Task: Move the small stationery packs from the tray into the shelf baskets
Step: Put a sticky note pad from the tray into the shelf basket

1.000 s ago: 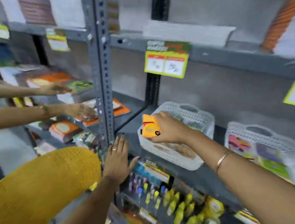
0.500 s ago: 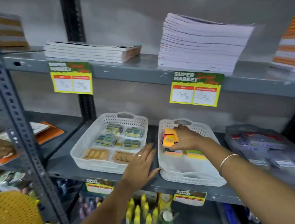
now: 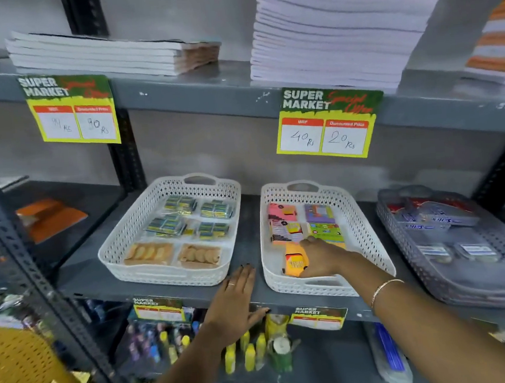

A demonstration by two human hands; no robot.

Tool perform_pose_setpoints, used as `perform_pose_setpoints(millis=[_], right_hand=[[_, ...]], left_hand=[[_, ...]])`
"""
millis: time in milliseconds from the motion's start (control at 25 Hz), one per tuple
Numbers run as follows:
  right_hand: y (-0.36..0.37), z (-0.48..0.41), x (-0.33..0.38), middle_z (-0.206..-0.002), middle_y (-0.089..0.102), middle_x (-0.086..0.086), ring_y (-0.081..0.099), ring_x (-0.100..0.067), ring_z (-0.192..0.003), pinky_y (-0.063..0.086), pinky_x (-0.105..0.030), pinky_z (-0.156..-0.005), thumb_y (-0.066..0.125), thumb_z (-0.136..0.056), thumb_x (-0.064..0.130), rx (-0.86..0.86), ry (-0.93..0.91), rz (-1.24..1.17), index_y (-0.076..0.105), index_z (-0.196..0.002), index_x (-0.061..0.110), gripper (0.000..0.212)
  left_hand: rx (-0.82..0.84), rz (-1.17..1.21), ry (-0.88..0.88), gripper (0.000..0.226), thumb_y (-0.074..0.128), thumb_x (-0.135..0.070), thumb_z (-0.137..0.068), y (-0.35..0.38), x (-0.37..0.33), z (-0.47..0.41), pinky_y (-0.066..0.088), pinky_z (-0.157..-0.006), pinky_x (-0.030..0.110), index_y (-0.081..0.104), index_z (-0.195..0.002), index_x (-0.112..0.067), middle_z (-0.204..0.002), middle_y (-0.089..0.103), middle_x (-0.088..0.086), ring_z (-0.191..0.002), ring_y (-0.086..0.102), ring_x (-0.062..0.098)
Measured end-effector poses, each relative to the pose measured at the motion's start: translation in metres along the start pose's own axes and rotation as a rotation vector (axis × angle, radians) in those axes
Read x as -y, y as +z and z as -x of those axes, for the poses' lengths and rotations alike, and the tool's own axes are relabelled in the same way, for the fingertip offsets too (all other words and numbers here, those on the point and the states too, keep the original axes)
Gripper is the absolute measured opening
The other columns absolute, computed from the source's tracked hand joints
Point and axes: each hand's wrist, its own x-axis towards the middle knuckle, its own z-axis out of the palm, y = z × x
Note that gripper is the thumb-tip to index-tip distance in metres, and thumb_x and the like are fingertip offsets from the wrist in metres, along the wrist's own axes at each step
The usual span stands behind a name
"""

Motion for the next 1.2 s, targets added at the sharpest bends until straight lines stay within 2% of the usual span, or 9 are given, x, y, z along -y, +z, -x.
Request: perform_pose_setpoints(millis=[160, 400, 600, 720, 800, 920, 1000, 1120, 1200], right_hand=[[0.006, -0.004, 0.008, -0.152, 0.023, -0.018, 0.023, -0.032, -0.141, 0.032, -0.043, -0.113, 0.066, -0.082, 0.031, 0.036, -0.025, 0.013, 0.019, -0.145, 0.003, 0.084], [0.01, -0.011, 0.016, -0.142, 0.037, -0.018, 0.038, -0.034, -0.13, 0.04, -0.045, -0.105, 0.065, -0.083, 0.024, 0.04, -0.058, 0.022, 0.028, -0.139, 0.005, 0.07], [0.014, -0.017, 0.017, -0.138, 0.036, -0.019, 0.036, -0.035, -0.13, 0.038, -0.046, -0.107, 0.059, -0.086, 0.02, 0.034, -0.071, 0.057, 0.035, -0.137, 0.007, 0.058], [0.016, -0.019, 0.016, -0.137, 0.036, -0.018, 0.036, -0.035, -0.13, 0.039, -0.046, -0.107, 0.057, -0.087, 0.021, 0.056, -0.07, 0.059, 0.036, -0.137, 0.008, 0.056], [0.012, -0.017, 0.016, -0.14, 0.038, -0.014, 0.039, -0.033, -0.129, 0.04, -0.044, -0.105, 0.062, -0.084, 0.035, 0.027, -0.073, 0.005, 0.039, -0.136, 0.011, 0.062], [-0.003, -0.014, 0.02, -0.136, 0.049, -0.007, 0.051, -0.028, -0.12, 0.046, -0.04, -0.095, 0.058, -0.085, 0.047, -0.167, -0.064, -0.067, 0.049, -0.129, 0.016, 0.055], [-0.015, -0.012, 0.029, -0.124, 0.056, -0.007, 0.058, -0.028, -0.107, 0.047, -0.035, -0.082, 0.053, -0.089, 0.042, -0.36, -0.09, -0.081, 0.056, -0.117, 0.016, 0.039], [-0.036, -0.006, 0.062, -0.111, 0.06, -0.009, 0.06, -0.029, -0.1, 0.044, -0.032, -0.073, 0.055, -0.09, 0.033, -0.617, -0.2, -0.195, 0.06, -0.104, 0.012, 0.025], [-0.045, -0.004, 0.097, -0.112, 0.06, -0.011, 0.06, -0.03, -0.102, 0.047, -0.033, -0.073, 0.057, -0.09, 0.029, -0.756, -0.32, -0.232, 0.06, -0.108, 0.01, 0.027]], left_hand=[[0.01, -0.084, 0.051, 0.07, 0.029, -0.06, -0.084, 0.002, 0.001, -0.005, 0.05, -0.087, 0.039, 0.063, -0.118, -0.008, -0.122, 0.062, 0.008, -0.11, 0.059, 0.023], [-0.013, -0.111, 0.042, 0.068, 0.029, -0.058, -0.083, 0.001, -0.001, -0.004, 0.049, -0.089, 0.039, 0.063, -0.117, -0.009, -0.122, 0.062, 0.01, -0.11, 0.059, 0.025], [0.026, -0.133, 0.018, 0.068, 0.029, -0.059, -0.084, 0.002, 0.001, -0.004, 0.045, -0.094, 0.041, 0.062, -0.119, -0.01, -0.126, 0.06, 0.01, -0.115, 0.057, 0.025], [-0.005, -0.141, 0.019, 0.075, 0.021, -0.061, -0.085, 0.003, 0.0, -0.005, 0.033, -0.104, 0.042, 0.052, -0.13, -0.01, -0.139, 0.048, 0.012, -0.127, 0.044, 0.027], [-0.051, -0.167, 0.047, 0.083, 0.01, -0.063, -0.083, 0.004, -0.001, -0.006, 0.021, -0.111, 0.04, 0.039, -0.139, -0.01, -0.148, 0.034, 0.012, -0.136, 0.03, 0.027], [-0.051, -0.216, 0.057, 0.086, 0.0, -0.064, -0.081, 0.001, -0.002, -0.005, 0.008, -0.114, 0.036, 0.023, -0.146, -0.013, -0.155, 0.017, 0.008, -0.141, 0.013, 0.023], [-0.018, -0.243, 0.039, 0.075, 0.013, -0.062, -0.09, -0.002, -0.004, -0.006, 0.005, -0.114, 0.035, 0.019, -0.147, -0.013, -0.156, 0.012, 0.007, -0.141, 0.009, 0.021], [-0.07, -0.187, 0.098, 0.072, 0.022, -0.056, -0.092, -0.005, -0.001, 0.003, 0.003, -0.113, 0.032, 0.022, -0.146, -0.009, -0.154, 0.02, 0.01, -0.141, 0.013, 0.021], [-0.114, -0.179, 0.126, 0.069, 0.028, -0.053, -0.09, -0.003, 0.01, 0.025, 0.009, -0.112, 0.035, 0.033, -0.141, -0.006, -0.149, 0.032, 0.013, -0.139, 0.024, 0.025]])
